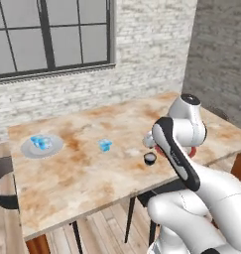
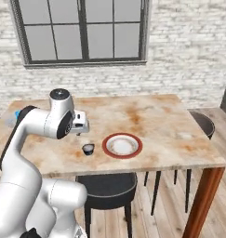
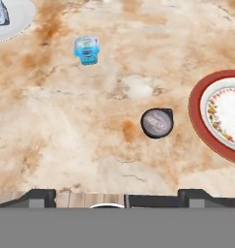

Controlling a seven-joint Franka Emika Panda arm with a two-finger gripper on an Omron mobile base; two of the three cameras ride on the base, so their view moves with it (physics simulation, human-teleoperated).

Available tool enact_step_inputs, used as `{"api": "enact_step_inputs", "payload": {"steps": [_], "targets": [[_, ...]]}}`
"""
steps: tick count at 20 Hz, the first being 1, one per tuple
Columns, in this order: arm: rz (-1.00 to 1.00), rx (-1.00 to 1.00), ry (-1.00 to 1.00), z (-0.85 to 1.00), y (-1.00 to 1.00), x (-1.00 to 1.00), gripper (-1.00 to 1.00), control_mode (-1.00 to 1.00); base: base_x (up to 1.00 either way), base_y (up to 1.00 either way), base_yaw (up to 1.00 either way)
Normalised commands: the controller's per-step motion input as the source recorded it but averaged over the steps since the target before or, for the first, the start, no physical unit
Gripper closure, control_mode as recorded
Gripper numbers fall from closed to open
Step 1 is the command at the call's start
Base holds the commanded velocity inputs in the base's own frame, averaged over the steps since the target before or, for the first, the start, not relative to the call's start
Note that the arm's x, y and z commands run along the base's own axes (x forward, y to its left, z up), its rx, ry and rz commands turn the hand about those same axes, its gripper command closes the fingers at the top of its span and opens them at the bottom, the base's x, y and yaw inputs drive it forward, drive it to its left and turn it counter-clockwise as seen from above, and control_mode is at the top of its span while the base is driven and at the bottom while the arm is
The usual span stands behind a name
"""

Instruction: Place two yogurt containers on each plate.

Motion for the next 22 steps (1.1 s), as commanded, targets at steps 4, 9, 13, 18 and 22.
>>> {"api": "enact_step_inputs", "payload": {"steps": [4,9,13,18,22], "targets": [[0.00,0.00,0.00,0.00,0.00,0.00,-1.00,1.00,0.62,-0.41,0.61],[0.00,0.00,0.00,0.00,0.00,0.00,-1.00,1.00,0.72,-0.31,0.36],[0.00,0.00,0.00,0.00,0.00,0.00,-1.00,1.00,0.48,-0.01,0.01],[0.00,0.00,0.00,0.00,0.00,0.00,-1.00,1.00,0.01,0.00,0.00],[0.00,0.00,0.00,0.00,0.00,0.00,-1.00,1.00,0.00,0.00,0.00]]}}
